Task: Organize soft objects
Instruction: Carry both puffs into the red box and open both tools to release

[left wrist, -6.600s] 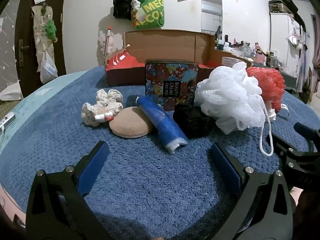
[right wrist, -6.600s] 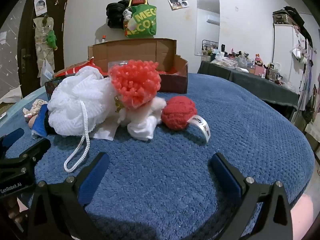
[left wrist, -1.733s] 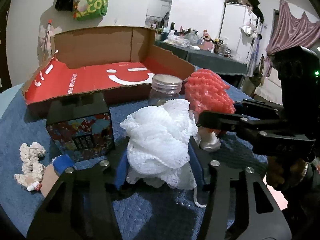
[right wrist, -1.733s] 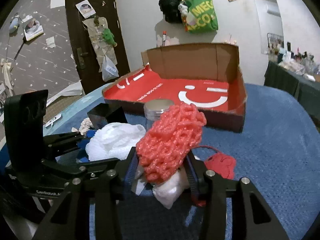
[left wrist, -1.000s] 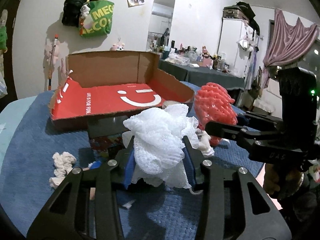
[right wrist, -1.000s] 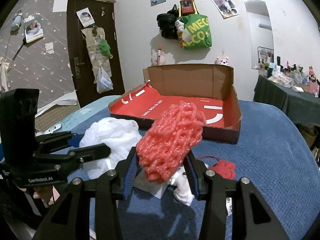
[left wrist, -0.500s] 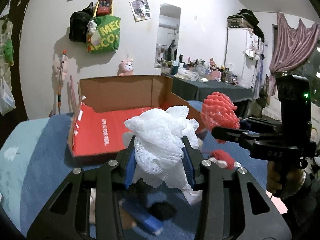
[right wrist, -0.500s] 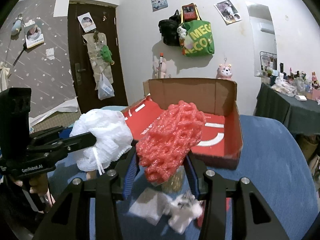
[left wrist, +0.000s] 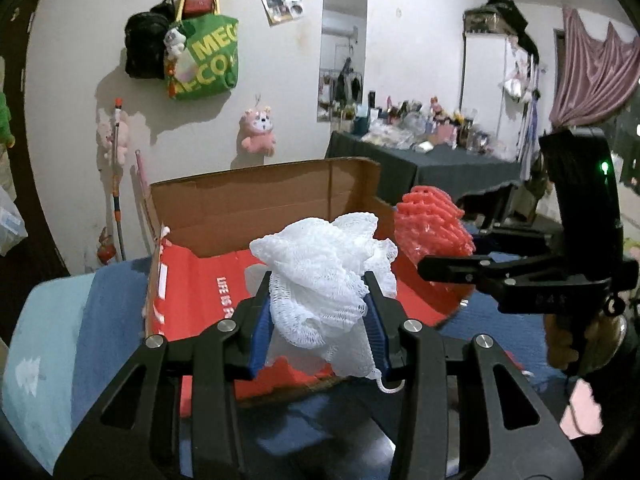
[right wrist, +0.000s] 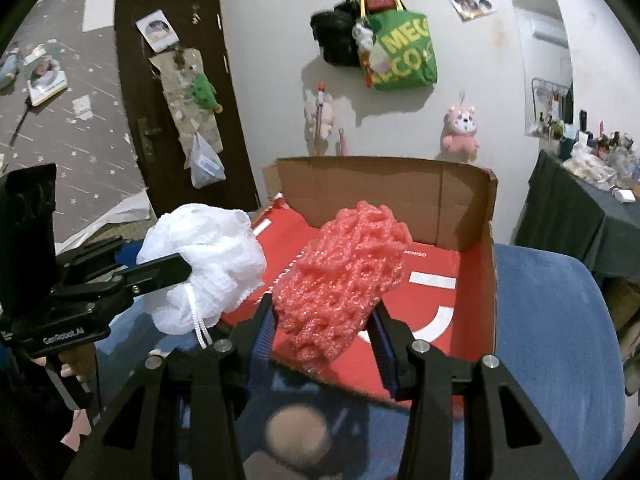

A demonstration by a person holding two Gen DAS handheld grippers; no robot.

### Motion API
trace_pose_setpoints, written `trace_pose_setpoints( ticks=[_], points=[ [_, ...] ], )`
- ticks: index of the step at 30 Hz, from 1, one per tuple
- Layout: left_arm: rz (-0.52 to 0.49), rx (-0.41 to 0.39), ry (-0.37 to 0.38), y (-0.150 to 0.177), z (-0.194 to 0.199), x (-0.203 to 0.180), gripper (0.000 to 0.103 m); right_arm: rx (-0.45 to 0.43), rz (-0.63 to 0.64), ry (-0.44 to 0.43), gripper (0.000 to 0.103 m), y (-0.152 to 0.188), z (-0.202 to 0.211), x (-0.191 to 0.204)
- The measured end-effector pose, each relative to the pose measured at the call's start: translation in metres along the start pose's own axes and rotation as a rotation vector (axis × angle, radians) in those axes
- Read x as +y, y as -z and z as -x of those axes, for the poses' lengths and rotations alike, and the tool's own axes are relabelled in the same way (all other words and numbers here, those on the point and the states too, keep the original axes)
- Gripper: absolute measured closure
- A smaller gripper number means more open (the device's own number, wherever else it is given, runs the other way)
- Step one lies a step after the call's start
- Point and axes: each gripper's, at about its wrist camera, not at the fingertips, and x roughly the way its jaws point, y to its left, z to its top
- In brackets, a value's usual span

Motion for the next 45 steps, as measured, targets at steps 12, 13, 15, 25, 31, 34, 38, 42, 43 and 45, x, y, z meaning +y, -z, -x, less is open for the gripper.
trace_pose_setpoints(
  ticks=[12, 13, 15, 25, 31, 34, 38, 42, 43, 45],
  points=[
    [0.001, 0.257, -0.053, -0.023, -0.122, 0.04, 0.065, 0.272, -0.036, 0.064, 0.055, -0.056, -0.113, -0.048],
    [0.005, 0.27, -0.058, -0.023, -0.128, 0.042, 0.065, 0.303, -0.046, 0.068, 0.055, -0.058, -0.125, -0.053],
    [0.02, 0.307, -0.056, -0.022, -0.147, 0.048, 0.065, 0.352, -0.069, 0.092, 0.055, -0.058, -0.145, -0.06],
    [0.029, 0.37, -0.059, -0.02, -0.189, 0.053, 0.065, 0.493, -0.112, 0.179, 0.055, -0.056, -0.206, -0.08],
    [0.029, 0.367, -0.057, -0.019, -0.19, 0.054, 0.063, 0.502, -0.114, 0.193, 0.053, -0.059, -0.211, -0.082],
    [0.022, 0.356, -0.058, -0.02, -0.191, 0.056, 0.058, 0.501, -0.109, 0.195, 0.051, -0.059, -0.21, -0.081],
    [0.023, 0.347, -0.059, -0.023, -0.192, 0.059, 0.045, 0.502, -0.103, 0.198, 0.048, -0.061, -0.21, -0.082],
    [0.031, 0.341, -0.051, -0.024, -0.19, 0.061, 0.035, 0.498, -0.096, 0.206, 0.044, -0.062, -0.215, -0.081],
    [0.029, 0.338, -0.052, -0.025, -0.189, 0.062, 0.034, 0.498, -0.097, 0.205, 0.043, -0.062, -0.215, -0.082],
    [0.027, 0.337, -0.052, -0.026, -0.189, 0.062, 0.03, 0.5, -0.101, 0.2, 0.038, -0.061, -0.216, -0.081]
  ],
)
